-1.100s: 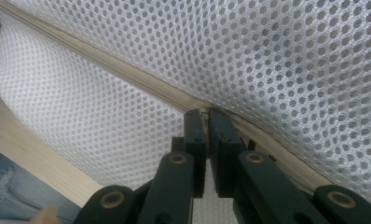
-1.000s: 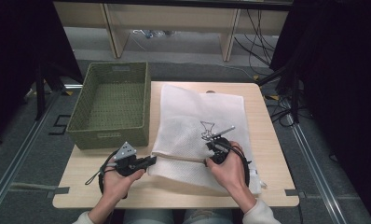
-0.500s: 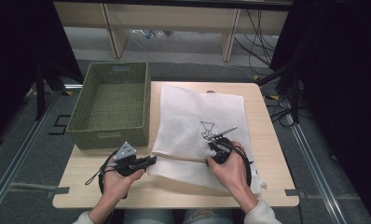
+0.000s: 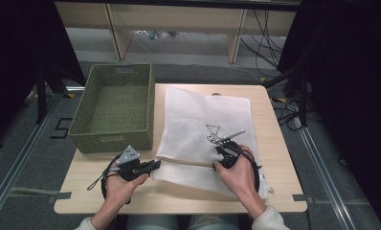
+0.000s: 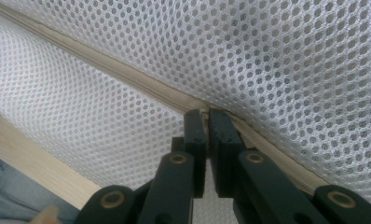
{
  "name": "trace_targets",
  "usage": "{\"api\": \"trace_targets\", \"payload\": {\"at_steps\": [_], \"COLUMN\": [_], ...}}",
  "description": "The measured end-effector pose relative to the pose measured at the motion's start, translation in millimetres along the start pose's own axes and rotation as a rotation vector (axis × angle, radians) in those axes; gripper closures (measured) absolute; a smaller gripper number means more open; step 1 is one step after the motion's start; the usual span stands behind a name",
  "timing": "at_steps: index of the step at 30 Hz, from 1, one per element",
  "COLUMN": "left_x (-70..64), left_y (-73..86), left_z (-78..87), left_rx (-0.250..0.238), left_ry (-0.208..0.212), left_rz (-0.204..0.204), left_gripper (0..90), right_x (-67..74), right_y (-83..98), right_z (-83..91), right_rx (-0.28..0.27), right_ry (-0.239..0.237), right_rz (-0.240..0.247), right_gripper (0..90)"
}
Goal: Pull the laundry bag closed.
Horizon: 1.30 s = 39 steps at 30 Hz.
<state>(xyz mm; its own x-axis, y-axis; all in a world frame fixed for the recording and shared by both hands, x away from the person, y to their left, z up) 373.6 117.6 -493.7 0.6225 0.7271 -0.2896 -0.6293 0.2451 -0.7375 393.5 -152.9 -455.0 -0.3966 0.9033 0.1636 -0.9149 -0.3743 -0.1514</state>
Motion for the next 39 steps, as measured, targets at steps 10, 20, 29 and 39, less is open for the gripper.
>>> {"api": "trace_targets", "payload": {"at_steps": [10,20,29,39], "left_x": [1.8,1.6,1.3,1.2], "left_y": [1.1,0.7,1.0,1.0], "left_z": [1.2,1.1,0.8,1.0], "left_rx": [0.020,0.017,0.018,0.017], "left_ry": [-0.011,-0.008,-0.010,-0.009], "left_rz": [-0.006,-0.019,-0.004,-0.006], "left_gripper": [85.9,85.9,85.9,85.9], "right_x": [-2.1,-4.9,-8.1,-6.3], "right_y": [2.1,3.1,4.4,5.6], "right_z": [0.8,1.0,1.4,2.2], "right_rx": [0.007,0.000,-0.001,0.011], "right_ry": [0.004,-0.001,0.010,0.001], "right_rz": [-0.028,-0.016,-0.009,-0.048], "right_gripper": [87.5,87.5,87.5,87.5]}}
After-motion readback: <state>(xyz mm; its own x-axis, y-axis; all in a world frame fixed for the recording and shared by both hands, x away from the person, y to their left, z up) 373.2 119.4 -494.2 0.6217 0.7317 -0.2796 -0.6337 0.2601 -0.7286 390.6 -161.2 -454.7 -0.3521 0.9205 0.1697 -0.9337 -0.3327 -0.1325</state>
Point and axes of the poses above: each handheld gripper's, and its own axes: z roughly backward along the jaws, y roughly out of its underside, x roughly to its left, the point moved 4 cm from there along -z, roughly forward along the jaws, and after that the axes turned 13 degrees about x, right-handed, at the moved point
